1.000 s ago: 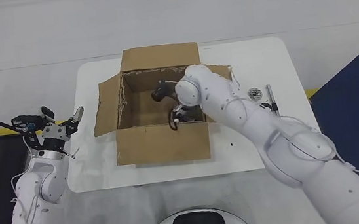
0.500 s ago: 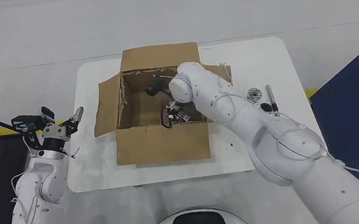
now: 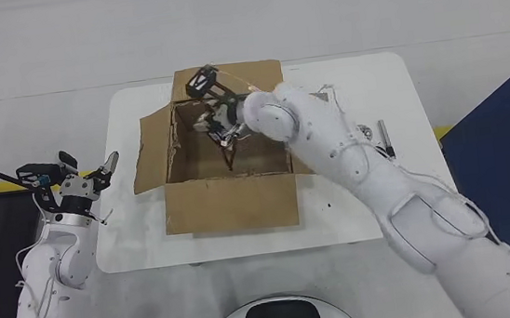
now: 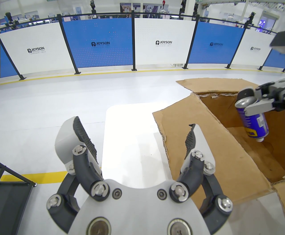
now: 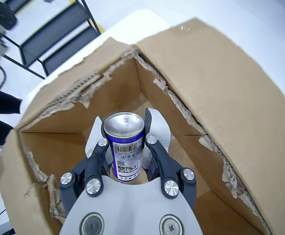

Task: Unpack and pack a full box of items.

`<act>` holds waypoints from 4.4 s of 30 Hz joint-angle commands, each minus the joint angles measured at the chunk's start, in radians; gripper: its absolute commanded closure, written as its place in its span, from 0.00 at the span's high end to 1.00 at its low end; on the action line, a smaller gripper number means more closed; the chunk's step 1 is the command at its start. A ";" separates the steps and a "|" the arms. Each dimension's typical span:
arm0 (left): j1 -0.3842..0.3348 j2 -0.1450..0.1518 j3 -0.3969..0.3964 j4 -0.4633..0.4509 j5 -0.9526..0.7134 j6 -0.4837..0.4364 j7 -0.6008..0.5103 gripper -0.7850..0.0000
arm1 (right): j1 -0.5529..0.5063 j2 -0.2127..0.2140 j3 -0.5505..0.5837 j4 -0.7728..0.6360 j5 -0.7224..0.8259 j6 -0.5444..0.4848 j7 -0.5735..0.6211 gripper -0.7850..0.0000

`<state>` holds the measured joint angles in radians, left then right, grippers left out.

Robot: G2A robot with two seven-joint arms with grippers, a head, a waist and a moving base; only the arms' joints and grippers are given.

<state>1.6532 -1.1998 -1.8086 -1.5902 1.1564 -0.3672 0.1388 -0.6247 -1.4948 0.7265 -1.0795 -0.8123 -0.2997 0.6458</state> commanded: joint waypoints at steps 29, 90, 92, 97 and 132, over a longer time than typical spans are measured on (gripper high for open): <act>0.000 0.000 0.000 0.000 0.000 0.000 0.000 1.00 | -1.105 0.223 1.224 -0.888 -0.071 0.286 -0.023 0.00; 0.000 0.000 0.000 0.000 0.000 0.000 0.000 1.00 | -0.713 0.289 1.052 -0.408 -0.270 0.305 0.307 1.00; 0.000 0.000 0.000 0.000 0.000 0.000 0.000 1.00 | -0.719 0.290 1.056 -0.415 -0.255 0.298 0.304 1.00; 0.000 0.000 0.000 0.000 0.000 0.000 0.000 1.00 | -0.723 0.294 1.062 -0.415 -0.221 0.276 0.299 1.00; 0.000 0.000 0.000 0.000 0.000 0.000 0.000 1.00 | -0.622 0.266 0.614 -0.826 -0.055 0.153 0.143 1.00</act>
<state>1.6532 -1.1998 -1.8086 -1.5902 1.1564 -0.3672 0.1388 -1.3050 -1.2240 1.3934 -1.9384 -0.8775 -0.1593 0.7702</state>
